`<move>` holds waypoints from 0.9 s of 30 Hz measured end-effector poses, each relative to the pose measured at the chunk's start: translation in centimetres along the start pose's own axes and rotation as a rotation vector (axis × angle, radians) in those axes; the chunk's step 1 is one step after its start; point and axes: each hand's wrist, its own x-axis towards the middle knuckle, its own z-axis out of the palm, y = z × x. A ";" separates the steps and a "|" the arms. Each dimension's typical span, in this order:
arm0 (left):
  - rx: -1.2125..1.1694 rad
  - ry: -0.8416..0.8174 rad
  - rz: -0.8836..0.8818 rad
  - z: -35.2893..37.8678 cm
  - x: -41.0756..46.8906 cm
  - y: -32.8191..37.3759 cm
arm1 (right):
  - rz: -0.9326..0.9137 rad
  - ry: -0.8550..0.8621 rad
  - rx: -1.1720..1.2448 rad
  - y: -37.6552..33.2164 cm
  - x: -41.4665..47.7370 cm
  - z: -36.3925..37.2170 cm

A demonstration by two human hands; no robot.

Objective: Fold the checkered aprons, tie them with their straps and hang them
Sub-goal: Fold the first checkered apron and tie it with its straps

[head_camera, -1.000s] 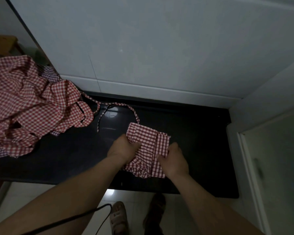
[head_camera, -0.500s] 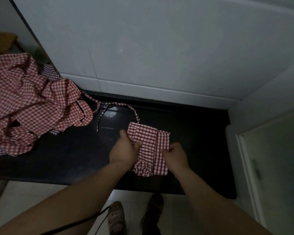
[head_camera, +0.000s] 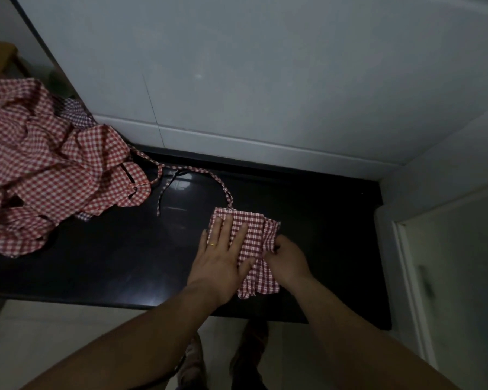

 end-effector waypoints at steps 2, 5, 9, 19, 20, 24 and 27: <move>0.020 -0.048 -0.008 0.0 0.3 0.1 | 0.023 -0.022 0.014 -0.1 -0.1 -0.3; 0.018 -0.093 -0.018 -0.9 0.8 0.1 | 0.064 0.162 -0.051 -0.4 -0.3 -0.6; -0.230 0.121 -0.123 -2.3 0.1 -0.1 | -0.177 0.457 -0.260 -1.7 -1.9 -1.0; -0.649 -0.049 -0.508 -8.6 10.5 -3.5 | -0.453 -0.203 -0.348 -2.4 -0.8 2.6; -0.653 -0.061 -0.507 -8.9 11.0 -3.4 | -0.452 -0.218 -0.349 -2.3 -0.5 2.5; -0.670 -0.081 -0.519 -9.0 12.6 -3.2 | -0.478 -0.253 -0.355 -2.4 0.2 2.4; -0.628 -0.108 -0.524 -9.3 13.3 -2.5 | -0.481 -0.265 -0.357 -2.4 0.5 2.3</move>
